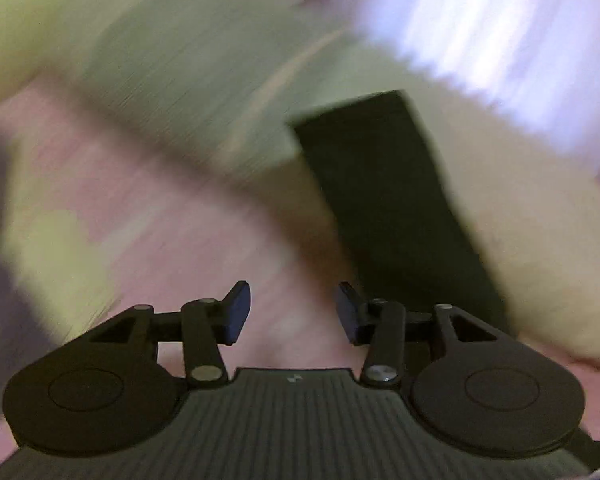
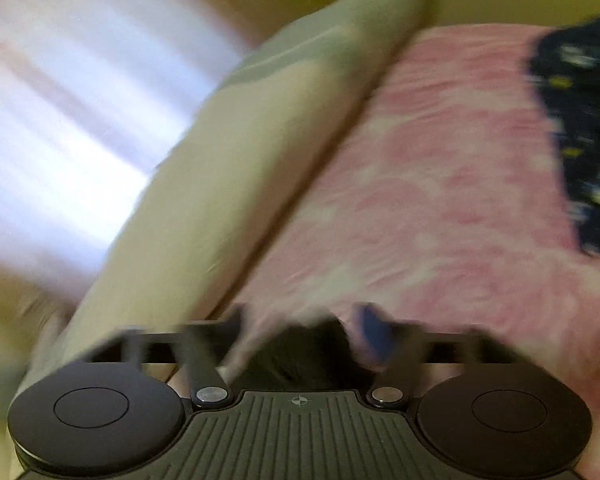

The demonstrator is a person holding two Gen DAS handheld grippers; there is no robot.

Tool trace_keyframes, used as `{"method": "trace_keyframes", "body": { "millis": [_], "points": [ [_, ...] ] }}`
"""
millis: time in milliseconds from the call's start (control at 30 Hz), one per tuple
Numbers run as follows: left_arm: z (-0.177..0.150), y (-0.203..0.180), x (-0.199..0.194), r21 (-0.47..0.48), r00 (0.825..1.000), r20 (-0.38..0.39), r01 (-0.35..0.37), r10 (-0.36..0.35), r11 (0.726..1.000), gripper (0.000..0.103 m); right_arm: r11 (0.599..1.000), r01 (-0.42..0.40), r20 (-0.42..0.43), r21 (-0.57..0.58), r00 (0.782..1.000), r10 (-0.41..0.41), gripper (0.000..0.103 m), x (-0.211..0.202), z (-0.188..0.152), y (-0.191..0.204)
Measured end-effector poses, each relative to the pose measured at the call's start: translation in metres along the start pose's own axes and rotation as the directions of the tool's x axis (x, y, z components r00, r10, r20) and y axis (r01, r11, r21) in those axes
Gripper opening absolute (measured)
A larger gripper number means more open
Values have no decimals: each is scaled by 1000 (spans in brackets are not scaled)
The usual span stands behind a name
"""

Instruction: Fold clothes

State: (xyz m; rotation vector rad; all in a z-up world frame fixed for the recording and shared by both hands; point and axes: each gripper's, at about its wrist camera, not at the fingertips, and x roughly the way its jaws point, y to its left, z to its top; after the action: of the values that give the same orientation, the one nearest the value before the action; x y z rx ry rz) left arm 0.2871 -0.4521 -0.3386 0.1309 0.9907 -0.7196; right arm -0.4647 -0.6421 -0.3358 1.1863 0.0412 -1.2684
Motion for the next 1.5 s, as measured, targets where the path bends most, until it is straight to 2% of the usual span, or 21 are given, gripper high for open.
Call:
{"method": "trace_keyframes", "body": {
  "millis": [67,133,233,367,467,600,700,767,800,833,933,1000,1067,1167,1200,1233,1267,1333,1500],
  "points": [
    [-33,26,-1,-87,998,-58,-11,6,996,39,1000,10,-22,3,1000,-9,76,-12,-5,-11],
    [-66,40,-18,-93,996,-86,2,-10,996,39,1000,15,-50,-24,999,-17,76,-36,-14,-30],
    [-105,54,-47,-108,990,-128,38,-52,993,39,997,83,-98,2,992,-82,76,-82,-40,-67],
    [-148,71,-87,-136,977,-181,92,-116,986,39,982,136,-125,134,985,-119,75,-147,-88,-122],
    [-163,79,-105,-155,969,-207,107,-138,982,39,968,131,-152,213,983,-100,75,-177,-121,-145],
    [-179,87,-120,-176,956,-238,132,-172,975,39,966,78,-159,246,987,-39,75,-180,-151,-155],
    [-190,93,-127,-150,954,-245,141,-175,979,39,971,31,-133,239,991,1,55,-164,-160,-155],
    [-196,99,-131,-145,956,-242,137,-169,980,38,972,67,-151,227,988,-33,39,-146,-161,-153],
    [-199,104,-135,-150,958,-234,130,-163,980,39,972,90,-157,217,986,-56,23,-139,-162,-152],
    [-201,109,-140,-155,962,-223,122,-155,980,38,974,99,-159,204,985,-66,16,-138,-161,-149],
    [-210,125,-159,-164,977,-180,82,-112,983,39,988,124,-140,95,984,-110,12,-152,-154,-133],
    [-219,137,-176,-173,987,-147,37,-63,984,39,990,107,-104,88,990,-98,12,-176,-138,-131],
    [-232,150,-190,-188,992,-124,-6,-17,982,41,981,148,-109,125,985,-135,12,-191,-119,-142],
    [-257,169,-197,-214,991,-130,-56,29,975,41,956,244,-186,161,959,-213,14,-189,-107,-175],
    [-264,176,-199,-235,990,-134,-79,48,969,41,955,244,-225,170,953,-204,21,-184,-106,-185],
    [-270,182,-201,-257,988,-139,-103,68,961,41,955,251,-227,161,951,-211,31,-183,-106,-187],
    [-275,188,-204,-280,988,-137,-111,75,954,41,954,259,-222,149,949,-223,37,-184,-105,-188],
    [-278,200,-213,-308,987,-124,-136,102,942,41,954,253,-185,163,957,-222,55,-190,-104,-190],
    [-275,225,-224,-358,984,-94,-174,150,917,47,936,244,-206,254,959,-195,56,-198,-109,-202]
  ]
}}
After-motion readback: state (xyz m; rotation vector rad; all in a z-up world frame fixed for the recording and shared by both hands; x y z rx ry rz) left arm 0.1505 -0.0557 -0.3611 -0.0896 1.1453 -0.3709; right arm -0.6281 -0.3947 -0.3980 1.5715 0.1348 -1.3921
